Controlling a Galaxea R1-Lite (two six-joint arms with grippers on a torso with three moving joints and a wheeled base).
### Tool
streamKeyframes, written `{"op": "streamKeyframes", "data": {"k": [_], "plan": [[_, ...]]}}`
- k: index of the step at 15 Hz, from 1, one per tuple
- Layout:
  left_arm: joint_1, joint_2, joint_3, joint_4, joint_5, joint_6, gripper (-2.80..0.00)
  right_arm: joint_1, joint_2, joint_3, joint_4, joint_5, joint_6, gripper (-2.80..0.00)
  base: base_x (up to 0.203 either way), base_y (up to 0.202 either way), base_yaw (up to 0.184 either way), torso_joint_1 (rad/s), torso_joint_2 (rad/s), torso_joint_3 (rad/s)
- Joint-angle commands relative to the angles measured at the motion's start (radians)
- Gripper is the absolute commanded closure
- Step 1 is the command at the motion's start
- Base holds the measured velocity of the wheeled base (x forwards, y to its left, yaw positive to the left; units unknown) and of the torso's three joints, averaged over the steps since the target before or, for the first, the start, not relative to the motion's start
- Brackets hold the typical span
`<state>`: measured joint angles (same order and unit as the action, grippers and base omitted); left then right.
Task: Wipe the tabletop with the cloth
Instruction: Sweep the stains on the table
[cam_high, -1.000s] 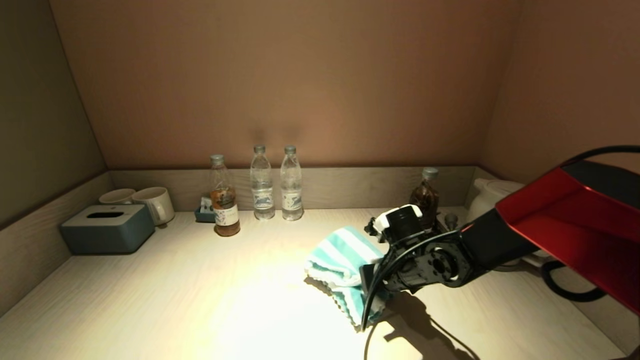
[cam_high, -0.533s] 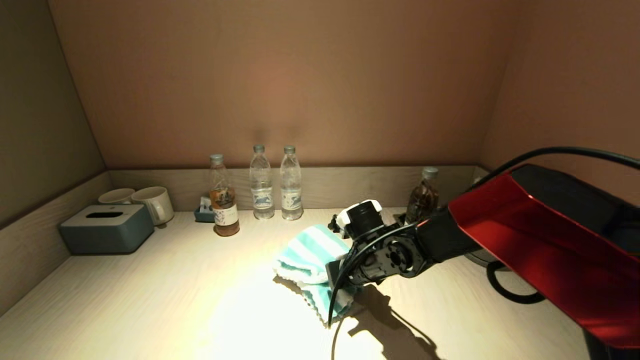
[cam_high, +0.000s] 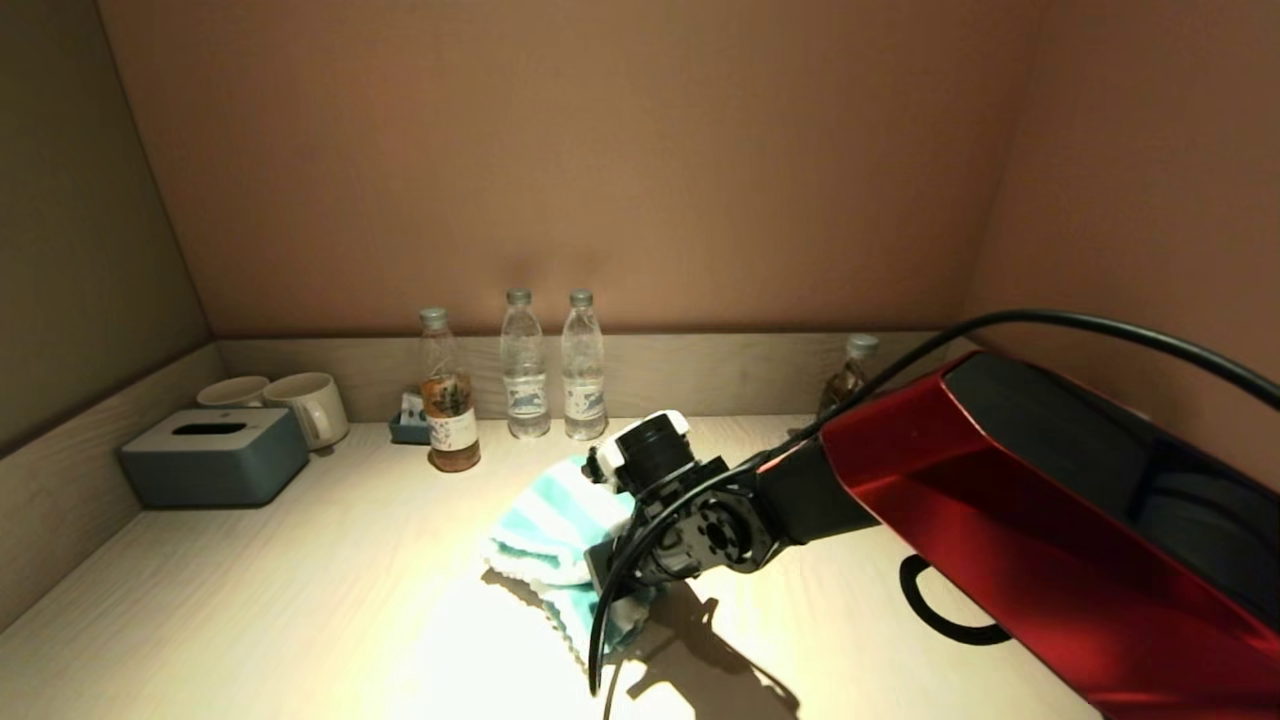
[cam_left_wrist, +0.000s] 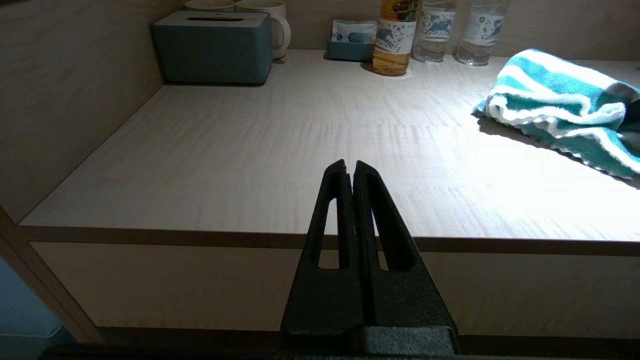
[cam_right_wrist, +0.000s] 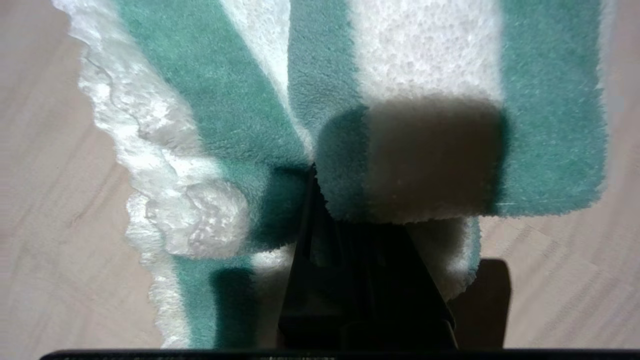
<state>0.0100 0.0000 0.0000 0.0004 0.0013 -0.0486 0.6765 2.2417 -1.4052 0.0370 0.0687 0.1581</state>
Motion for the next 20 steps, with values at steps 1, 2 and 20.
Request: {"op": "streamKeyframes", "data": {"k": [1,2,20], "plan": [[0.001,0.002,0.000,0.000,0.000,-0.002,0.00,0.035,-0.031,0.036,0.004,0.001,0.002,0.00,0.000,0.000,0.000,0.000,0.00,0.000],[0.001,0.002,0.000,0.000,0.000,-0.002,0.00,0.043,-0.042,0.052,0.004,0.000,0.003,0.00,0.000,0.000,0.000,0.000,0.00,0.000],[0.001,0.002,0.000,0.000,0.000,-0.001,0.00,-0.442,-0.222,0.418,-0.114,-0.055,-0.019,0.00,0.000,0.000,0.000,0.000,0.00,0.000]]}}
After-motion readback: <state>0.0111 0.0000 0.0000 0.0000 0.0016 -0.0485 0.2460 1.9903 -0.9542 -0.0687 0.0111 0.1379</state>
